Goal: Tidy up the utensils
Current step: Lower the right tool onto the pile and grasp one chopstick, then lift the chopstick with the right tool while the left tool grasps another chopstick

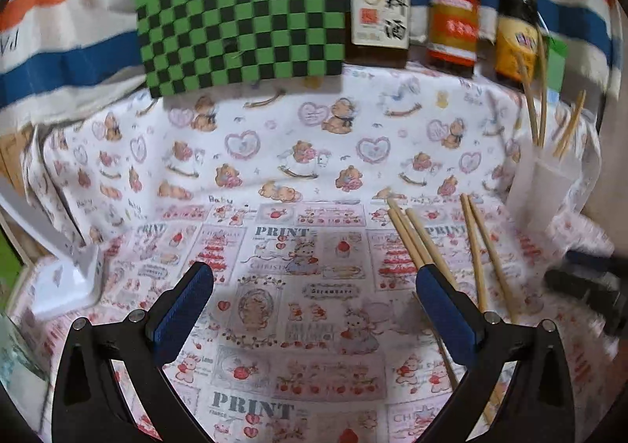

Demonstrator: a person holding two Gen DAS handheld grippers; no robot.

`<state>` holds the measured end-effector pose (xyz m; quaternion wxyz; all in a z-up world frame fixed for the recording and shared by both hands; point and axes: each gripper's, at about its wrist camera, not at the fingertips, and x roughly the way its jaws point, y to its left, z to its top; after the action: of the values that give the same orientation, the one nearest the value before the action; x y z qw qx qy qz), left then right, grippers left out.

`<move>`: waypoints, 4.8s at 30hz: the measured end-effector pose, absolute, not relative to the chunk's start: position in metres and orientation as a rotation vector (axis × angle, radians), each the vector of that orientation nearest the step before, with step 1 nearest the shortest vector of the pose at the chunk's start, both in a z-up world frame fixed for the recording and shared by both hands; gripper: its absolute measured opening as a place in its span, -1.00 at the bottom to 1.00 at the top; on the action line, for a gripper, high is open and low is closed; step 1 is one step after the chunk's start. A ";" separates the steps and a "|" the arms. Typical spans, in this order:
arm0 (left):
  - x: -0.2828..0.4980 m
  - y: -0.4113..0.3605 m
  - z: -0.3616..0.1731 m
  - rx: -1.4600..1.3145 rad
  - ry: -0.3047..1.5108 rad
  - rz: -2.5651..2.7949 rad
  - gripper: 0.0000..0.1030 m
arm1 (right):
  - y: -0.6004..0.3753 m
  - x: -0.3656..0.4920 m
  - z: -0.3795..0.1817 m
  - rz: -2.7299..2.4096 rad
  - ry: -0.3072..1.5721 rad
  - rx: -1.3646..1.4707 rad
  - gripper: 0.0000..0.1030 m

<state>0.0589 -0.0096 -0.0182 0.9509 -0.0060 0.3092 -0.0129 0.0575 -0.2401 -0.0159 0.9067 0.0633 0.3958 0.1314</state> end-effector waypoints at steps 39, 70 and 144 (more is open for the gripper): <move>0.042 0.022 0.010 -0.086 0.503 0.101 0.99 | -0.185 0.036 -0.036 0.355 0.872 -0.031 -0.97; 0.043 0.025 0.009 -0.115 0.530 0.097 0.99 | -0.178 0.032 -0.044 0.321 0.934 -0.023 -0.70; 0.092 -0.038 -0.057 0.042 0.965 -0.160 -0.92 | -0.248 0.000 0.042 0.095 0.412 0.040 -0.88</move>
<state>0.0924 -0.0382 -0.0573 0.8826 0.0201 0.4634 -0.0767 0.0003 -0.2479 0.0417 0.9776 0.0197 0.2044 0.0471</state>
